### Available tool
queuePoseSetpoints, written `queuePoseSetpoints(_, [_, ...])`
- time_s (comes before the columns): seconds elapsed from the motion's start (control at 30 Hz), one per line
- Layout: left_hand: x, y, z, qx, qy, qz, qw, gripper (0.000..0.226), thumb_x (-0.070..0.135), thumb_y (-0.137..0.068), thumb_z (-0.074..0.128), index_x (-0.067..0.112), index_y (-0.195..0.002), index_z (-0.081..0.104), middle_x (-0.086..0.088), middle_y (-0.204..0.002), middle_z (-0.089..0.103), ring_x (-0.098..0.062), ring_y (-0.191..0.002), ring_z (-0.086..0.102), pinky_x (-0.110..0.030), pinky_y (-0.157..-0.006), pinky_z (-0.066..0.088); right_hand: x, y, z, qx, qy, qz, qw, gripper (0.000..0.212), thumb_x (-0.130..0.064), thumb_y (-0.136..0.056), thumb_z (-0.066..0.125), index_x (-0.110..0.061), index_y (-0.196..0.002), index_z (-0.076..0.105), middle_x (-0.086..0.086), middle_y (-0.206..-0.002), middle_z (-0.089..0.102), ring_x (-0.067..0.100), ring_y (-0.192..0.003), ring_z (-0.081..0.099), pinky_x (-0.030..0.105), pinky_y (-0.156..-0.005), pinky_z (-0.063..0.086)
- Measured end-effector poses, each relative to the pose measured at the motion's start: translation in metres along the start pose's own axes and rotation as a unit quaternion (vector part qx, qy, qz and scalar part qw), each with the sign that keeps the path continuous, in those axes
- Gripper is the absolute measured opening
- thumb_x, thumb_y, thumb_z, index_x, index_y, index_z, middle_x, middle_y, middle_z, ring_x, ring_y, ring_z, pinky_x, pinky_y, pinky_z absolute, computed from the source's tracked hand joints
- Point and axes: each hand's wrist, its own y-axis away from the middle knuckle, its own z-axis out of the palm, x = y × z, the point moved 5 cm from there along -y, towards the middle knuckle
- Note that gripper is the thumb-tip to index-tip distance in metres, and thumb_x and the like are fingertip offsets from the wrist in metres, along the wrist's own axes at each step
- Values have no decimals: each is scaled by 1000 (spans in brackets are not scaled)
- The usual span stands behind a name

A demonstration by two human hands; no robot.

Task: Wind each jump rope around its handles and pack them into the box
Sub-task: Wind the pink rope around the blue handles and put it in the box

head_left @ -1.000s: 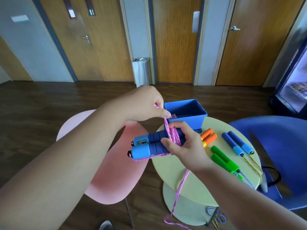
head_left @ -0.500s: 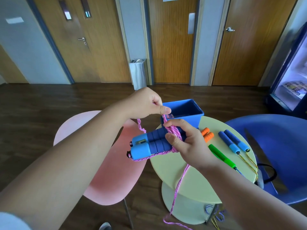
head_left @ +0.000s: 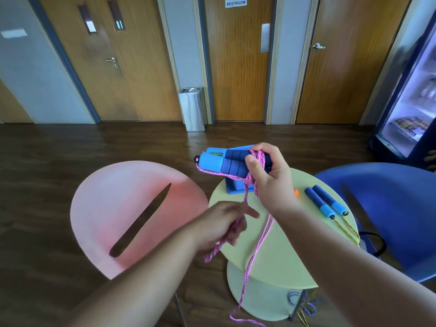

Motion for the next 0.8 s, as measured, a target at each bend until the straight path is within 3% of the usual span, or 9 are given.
queuePoseSetpoints(0.1, [12,13,24,-5,-55,8,998,34,32,-111,44,11,-98,67,0,-63,48,-15,-49,37,-30,-54,41,21,0,-5,-21,79,8,997,15,-21,-101,63,-23,-115,58,-15,-88,60,1,-77,60,20,-70,52])
queuePoseSetpoints(0.2, [38,25,23,6,-86,36,996,29,32,-109,48,13,-93,63,5,-59,47,-14,-48,39,-31,-53,39,41,6,-11,-51,166,-1,985,19,-38,-99,62,-38,-116,54,-12,-106,62,17,-100,62,42,-89,54])
queuePoseSetpoints(0.33, [75,32,-10,91,-130,81,984,33,27,-109,51,4,-91,67,4,-56,49,-13,-48,42,-35,-59,43,48,21,-15,-84,174,-20,981,29,-58,-94,57,-43,-119,52,-16,-106,63,16,-100,62,51,-91,53])
queuePoseSetpoints(0.37, [82,33,-18,106,-142,90,980,33,26,-108,52,4,-89,68,4,-55,51,-15,-49,44,-36,-61,43,47,23,-15,-95,170,-27,980,37,-65,-91,60,-43,-119,53,-14,-108,63,15,-103,61,47,-92,53])
queuePoseSetpoints(0.47, [96,37,-32,137,-162,103,972,35,30,-105,57,8,-82,72,3,-54,55,-20,-52,49,-37,-61,45,37,29,-12,-102,220,-59,968,67,-79,-68,73,-40,-120,54,-14,-113,61,2,-108,55,14,-91,43])
queuePoseSetpoints(0.53, [105,38,-32,145,-168,111,969,37,33,-104,59,8,-81,73,3,-54,56,-18,-51,49,-34,-58,47,35,30,-6,-102,253,-63,960,77,-75,-60,80,-34,-121,57,-12,-110,62,-2,-105,53,6,-85,38])
queuePoseSetpoints(0.67, [111,35,-40,146,-143,119,972,31,29,-101,64,8,-81,74,-1,-58,54,-18,-53,48,-31,-55,46,34,29,-7,-56,269,-50,960,56,-38,-69,91,-34,-115,58,-19,-101,59,1,-95,53,10,-77,38])
queuePoseSetpoints(0.8, [111,43,-77,175,-223,134,949,14,21,-94,74,16,-82,79,-2,-71,72,-22,-62,60,-40,-68,56,37,26,-26,-55,199,-7,978,50,-23,-76,89,-39,-110,56,-20,-94,60,2,-84,56,15,-75,40])
